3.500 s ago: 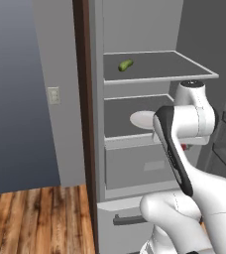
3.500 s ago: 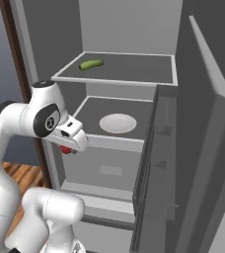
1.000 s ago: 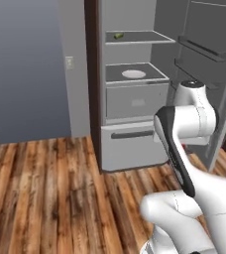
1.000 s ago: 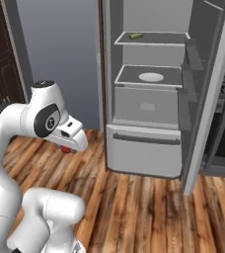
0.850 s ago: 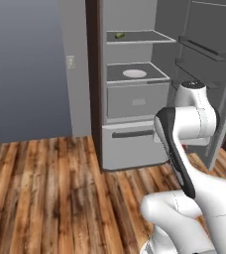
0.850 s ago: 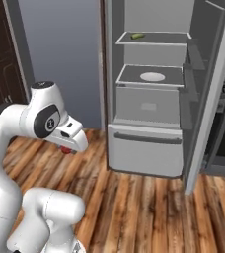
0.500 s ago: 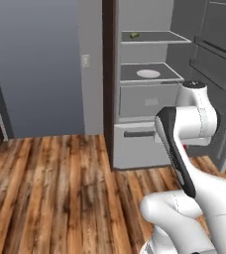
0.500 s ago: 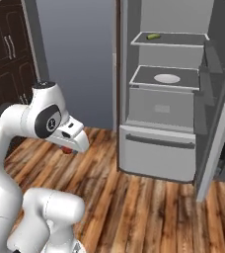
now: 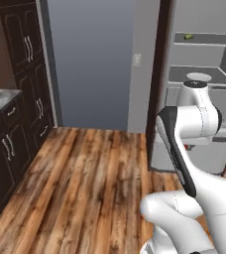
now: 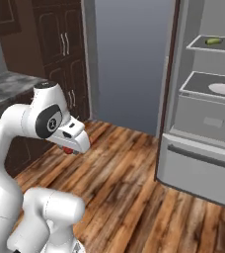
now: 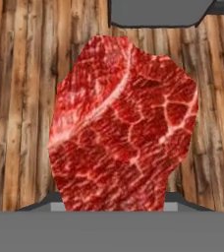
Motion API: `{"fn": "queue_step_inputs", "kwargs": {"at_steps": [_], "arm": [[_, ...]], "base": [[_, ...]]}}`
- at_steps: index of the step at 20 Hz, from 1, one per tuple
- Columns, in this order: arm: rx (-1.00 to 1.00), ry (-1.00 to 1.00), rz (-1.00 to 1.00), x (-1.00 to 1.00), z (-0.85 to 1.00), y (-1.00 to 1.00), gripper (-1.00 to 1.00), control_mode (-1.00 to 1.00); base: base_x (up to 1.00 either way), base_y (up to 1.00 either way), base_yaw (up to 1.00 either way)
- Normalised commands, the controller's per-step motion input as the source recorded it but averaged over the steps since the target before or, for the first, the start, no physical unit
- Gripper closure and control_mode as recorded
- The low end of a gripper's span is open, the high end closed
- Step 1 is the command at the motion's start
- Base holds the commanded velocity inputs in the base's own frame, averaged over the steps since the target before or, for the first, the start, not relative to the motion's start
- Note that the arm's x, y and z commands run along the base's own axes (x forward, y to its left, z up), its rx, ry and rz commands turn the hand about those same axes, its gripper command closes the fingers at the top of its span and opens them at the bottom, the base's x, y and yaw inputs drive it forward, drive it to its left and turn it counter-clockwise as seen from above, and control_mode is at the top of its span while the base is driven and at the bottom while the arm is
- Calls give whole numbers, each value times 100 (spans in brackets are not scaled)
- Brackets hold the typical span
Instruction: Retrieve the steak from the fridge and place it on the cutting board.
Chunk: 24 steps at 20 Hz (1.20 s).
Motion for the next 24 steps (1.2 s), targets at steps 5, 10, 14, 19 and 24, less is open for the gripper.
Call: {"fn": "queue_step_inputs", "kwargs": {"at_steps": [5, 10, 14, 19, 24], "arm": [[0, 0, 0, 0, 0, 0, 100, 100], [0, 0, 0, 0, 0, 0, 100, 100], [0, 0, 0, 0, 0, 0, 100, 100], [0, 0, 0, 0, 0, 0, 100, 100], [0, 0, 0, 0, 0, 0, 100, 100]], "base": [[-8, 29, 47], [0, 11, 47], [0, 29, 58], [-2, 63, 57], [-2, 63, 59]]}}
